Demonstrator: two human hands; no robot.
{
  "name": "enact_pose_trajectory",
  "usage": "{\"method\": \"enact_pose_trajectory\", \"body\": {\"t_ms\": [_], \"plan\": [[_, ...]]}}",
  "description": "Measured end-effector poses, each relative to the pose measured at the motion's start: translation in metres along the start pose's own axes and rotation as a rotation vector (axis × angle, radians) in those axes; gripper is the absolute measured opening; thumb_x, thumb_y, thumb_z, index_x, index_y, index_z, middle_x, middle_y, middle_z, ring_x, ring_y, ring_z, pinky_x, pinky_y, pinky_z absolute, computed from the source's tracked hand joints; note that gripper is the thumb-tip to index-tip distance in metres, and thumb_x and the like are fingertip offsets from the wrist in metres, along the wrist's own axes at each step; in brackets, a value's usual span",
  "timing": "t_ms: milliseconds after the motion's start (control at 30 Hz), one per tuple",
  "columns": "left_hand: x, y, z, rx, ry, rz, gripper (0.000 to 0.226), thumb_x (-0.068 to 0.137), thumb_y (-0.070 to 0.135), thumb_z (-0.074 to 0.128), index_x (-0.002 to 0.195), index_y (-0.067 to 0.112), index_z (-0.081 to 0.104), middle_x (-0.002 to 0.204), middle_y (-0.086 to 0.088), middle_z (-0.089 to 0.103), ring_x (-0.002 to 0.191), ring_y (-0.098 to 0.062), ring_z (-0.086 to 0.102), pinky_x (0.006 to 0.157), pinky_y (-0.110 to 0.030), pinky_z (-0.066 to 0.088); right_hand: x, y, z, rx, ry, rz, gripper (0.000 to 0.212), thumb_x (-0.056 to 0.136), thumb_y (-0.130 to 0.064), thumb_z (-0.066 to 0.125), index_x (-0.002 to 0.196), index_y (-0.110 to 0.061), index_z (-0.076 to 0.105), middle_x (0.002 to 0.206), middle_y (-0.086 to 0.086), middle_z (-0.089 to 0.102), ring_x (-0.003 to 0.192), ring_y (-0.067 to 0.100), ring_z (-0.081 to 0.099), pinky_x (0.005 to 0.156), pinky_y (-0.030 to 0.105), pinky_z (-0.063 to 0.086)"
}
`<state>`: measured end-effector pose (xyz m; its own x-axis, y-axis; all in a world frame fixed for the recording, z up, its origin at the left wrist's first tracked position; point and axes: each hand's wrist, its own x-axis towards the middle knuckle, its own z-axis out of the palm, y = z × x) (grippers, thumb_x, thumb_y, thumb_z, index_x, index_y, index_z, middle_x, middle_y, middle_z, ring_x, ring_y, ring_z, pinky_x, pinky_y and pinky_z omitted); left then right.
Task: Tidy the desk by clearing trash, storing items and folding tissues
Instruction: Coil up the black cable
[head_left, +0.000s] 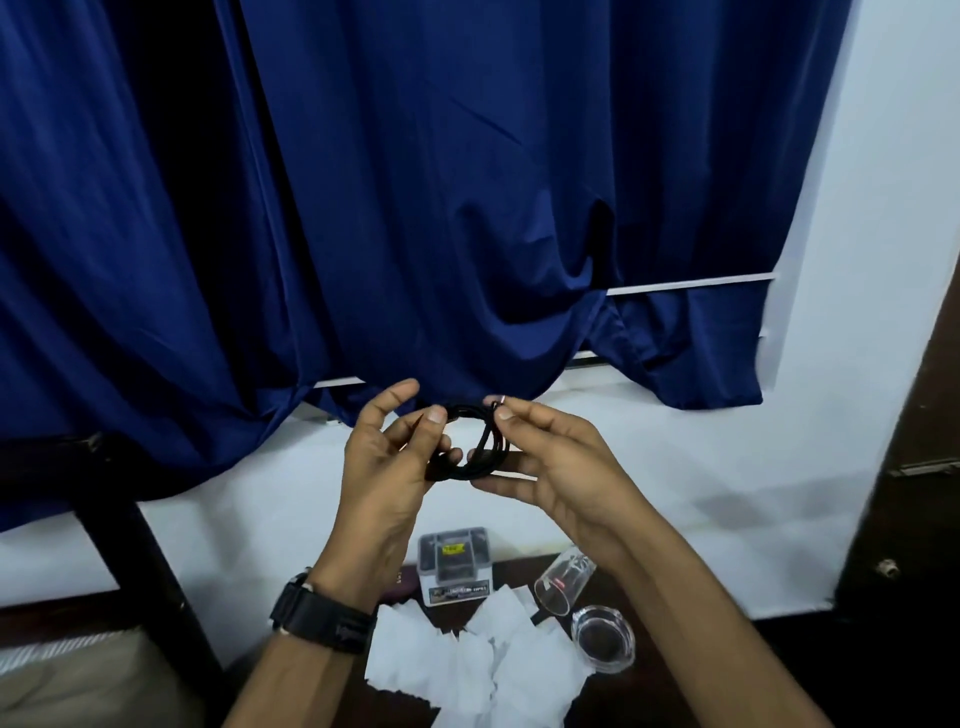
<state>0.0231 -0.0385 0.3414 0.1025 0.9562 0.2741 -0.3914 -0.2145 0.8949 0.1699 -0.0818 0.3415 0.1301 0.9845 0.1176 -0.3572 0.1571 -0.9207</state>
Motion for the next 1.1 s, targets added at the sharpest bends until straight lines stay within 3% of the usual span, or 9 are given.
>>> {"method": "enact_pose_trajectory", "body": {"t_ms": [233,333,433,600,667,800,900,1000,1100], "plan": [[0.002,-0.003,0.007,-0.016,-0.045,0.015,0.025,0.109,0.012,0.044,0.127,0.026,0.053,0.071,0.011,0.049,0.046,-0.002,0.038,0.052,-0.017,0.041,0.0,0.004,-0.004,0.074,0.06,0.038,0.021,0.102,-0.011,0.057,0.097,-0.005,0.076,0.099,0.017,0.075,0.082,0.027,0.076,0.076,0.04,0.064],[0.004,0.0,0.004,0.18,-0.039,0.116,0.032,0.106,0.014,0.052,0.13,0.034,0.047,0.078,0.01,0.052,0.054,-0.001,0.046,0.053,-0.017,0.043,-0.001,0.01,-0.004,-0.01,0.034,0.047,0.022,0.104,-0.019,0.056,0.111,-0.003,0.071,0.115,0.025,0.073,0.091,0.03,0.075,0.085,0.043,0.063],[0.004,0.001,-0.001,0.423,-0.065,0.249,0.039,0.102,0.016,0.059,0.13,0.041,0.047,0.091,0.007,0.045,0.067,0.004,0.05,0.062,-0.019,0.048,-0.003,0.013,-0.008,0.033,-0.006,0.078,0.035,0.099,-0.032,0.065,0.115,-0.001,0.069,0.107,0.019,0.075,0.099,0.034,0.074,0.092,0.045,0.061],[0.006,-0.002,-0.008,0.52,-0.216,0.205,0.038,0.101,0.013,0.062,0.13,0.037,0.056,0.096,0.005,0.043,0.061,-0.008,0.048,0.061,-0.02,0.049,-0.008,0.023,-0.015,-0.171,-0.1,0.049,0.025,0.091,-0.012,0.074,0.114,-0.004,0.075,0.105,0.023,0.073,0.1,0.033,0.075,0.091,0.039,0.061],[0.008,-0.007,-0.01,0.41,-0.24,0.096,0.039,0.101,0.008,0.061,0.13,0.032,0.058,0.093,0.002,0.042,0.057,-0.005,0.044,0.055,-0.019,0.045,-0.008,0.022,-0.019,-0.177,-0.062,0.059,0.023,0.088,-0.008,0.077,0.111,-0.002,0.075,0.099,0.019,0.074,0.094,0.029,0.075,0.084,0.035,0.063],[0.01,-0.017,-0.012,-0.192,-0.24,-0.265,0.038,0.103,-0.003,0.048,0.13,0.022,0.057,0.074,0.004,0.038,0.043,-0.001,0.029,0.038,-0.013,0.026,-0.009,0.021,-0.026,-0.172,-0.022,0.054,0.015,0.082,-0.001,0.08,0.095,-0.008,0.078,0.09,0.012,0.078,0.082,0.021,0.076,0.073,0.028,0.063],[0.013,-0.032,-0.016,-0.251,-0.26,-0.379,0.04,0.103,-0.003,0.044,0.135,0.021,0.053,0.078,0.004,0.039,0.04,0.0,0.028,0.032,-0.012,0.024,-0.006,0.032,-0.031,-0.212,0.014,0.081,0.015,0.08,-0.001,0.081,0.093,-0.008,0.077,0.088,0.011,0.079,0.079,0.021,0.077,0.072,0.028,0.064],[0.014,-0.051,-0.013,-0.092,-0.209,-0.326,0.033,0.104,0.008,0.054,0.135,0.018,0.054,0.081,0.003,0.051,0.05,-0.006,0.045,0.044,-0.016,0.041,-0.001,0.047,-0.046,-0.202,0.074,0.127,0.022,0.08,-0.002,0.082,0.102,0.0,0.076,0.088,0.011,0.079,0.081,0.023,0.078,0.071,0.028,0.063],[0.021,-0.088,-0.024,0.209,-0.124,-0.248,0.028,0.105,0.037,0.055,0.13,0.028,0.051,0.12,0.002,0.062,0.096,-0.019,0.071,0.088,-0.036,0.058,0.011,0.064,-0.071,-0.164,0.203,0.143,0.025,0.08,0.0,0.081,0.104,0.004,0.075,0.087,0.012,0.079,0.08,0.022,0.078,0.07,0.028,0.063]]}}
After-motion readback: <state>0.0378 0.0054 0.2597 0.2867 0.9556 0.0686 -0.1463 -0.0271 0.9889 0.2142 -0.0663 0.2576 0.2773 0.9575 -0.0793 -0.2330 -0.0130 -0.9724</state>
